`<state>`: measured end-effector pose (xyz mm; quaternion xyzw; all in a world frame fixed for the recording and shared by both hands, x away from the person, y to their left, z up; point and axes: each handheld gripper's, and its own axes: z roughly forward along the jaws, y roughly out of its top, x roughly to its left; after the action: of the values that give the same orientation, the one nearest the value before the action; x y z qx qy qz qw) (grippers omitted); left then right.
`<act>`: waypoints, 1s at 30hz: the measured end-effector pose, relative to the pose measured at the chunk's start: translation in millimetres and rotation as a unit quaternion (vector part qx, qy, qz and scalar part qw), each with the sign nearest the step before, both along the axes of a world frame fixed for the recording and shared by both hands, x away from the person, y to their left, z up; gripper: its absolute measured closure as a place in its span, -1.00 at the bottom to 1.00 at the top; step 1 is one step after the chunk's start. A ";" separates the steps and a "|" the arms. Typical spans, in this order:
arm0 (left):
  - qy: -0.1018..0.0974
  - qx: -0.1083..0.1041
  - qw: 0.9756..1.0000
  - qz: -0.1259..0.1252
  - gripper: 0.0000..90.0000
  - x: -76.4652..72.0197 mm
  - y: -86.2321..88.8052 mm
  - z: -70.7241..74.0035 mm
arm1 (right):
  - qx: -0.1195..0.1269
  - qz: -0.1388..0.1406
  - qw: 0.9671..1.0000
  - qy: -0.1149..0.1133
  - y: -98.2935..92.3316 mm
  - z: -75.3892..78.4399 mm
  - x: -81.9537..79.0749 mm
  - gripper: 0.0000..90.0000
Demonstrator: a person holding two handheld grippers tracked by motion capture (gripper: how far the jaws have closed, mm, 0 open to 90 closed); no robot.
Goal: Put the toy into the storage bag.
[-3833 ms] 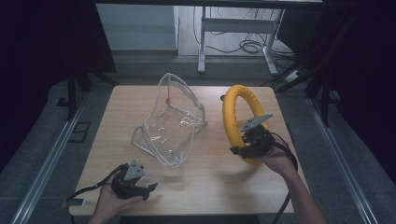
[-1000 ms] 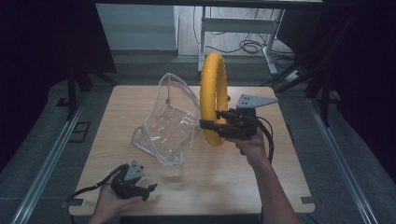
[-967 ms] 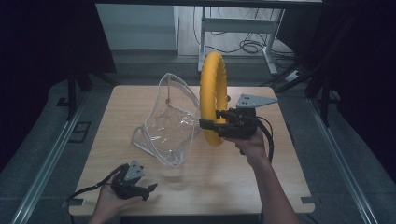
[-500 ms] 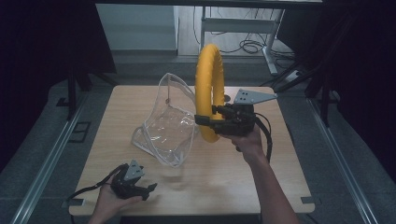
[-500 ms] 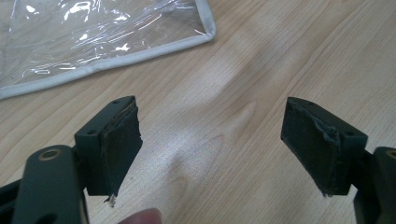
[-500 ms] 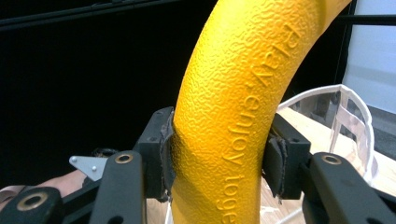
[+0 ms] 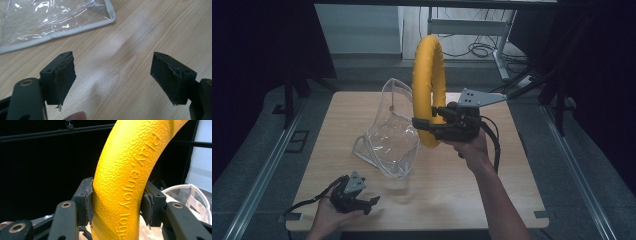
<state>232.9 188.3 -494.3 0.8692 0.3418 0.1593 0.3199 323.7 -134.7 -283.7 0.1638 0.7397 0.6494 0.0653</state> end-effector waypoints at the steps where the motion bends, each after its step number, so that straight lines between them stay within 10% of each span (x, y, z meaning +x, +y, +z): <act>1: -0.001 -0.001 1.000 0.001 -0.56 0.0 -0.1 -0.1 | 0.000 0.002 1.000 -0.001 1.2 1.5 -0.9 0.11; 30: -0.003 -0.001 1.000 0.000 -0.56 -0.3 2.2 1.4 | 0.015 0.051 0.999 -0.007 51.0 7.9 4.3 0.11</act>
<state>232.6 190.5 -492.9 0.8684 0.3408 0.1619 0.3216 328.0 -83.7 -275.8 0.1222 0.7370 0.6639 0.0342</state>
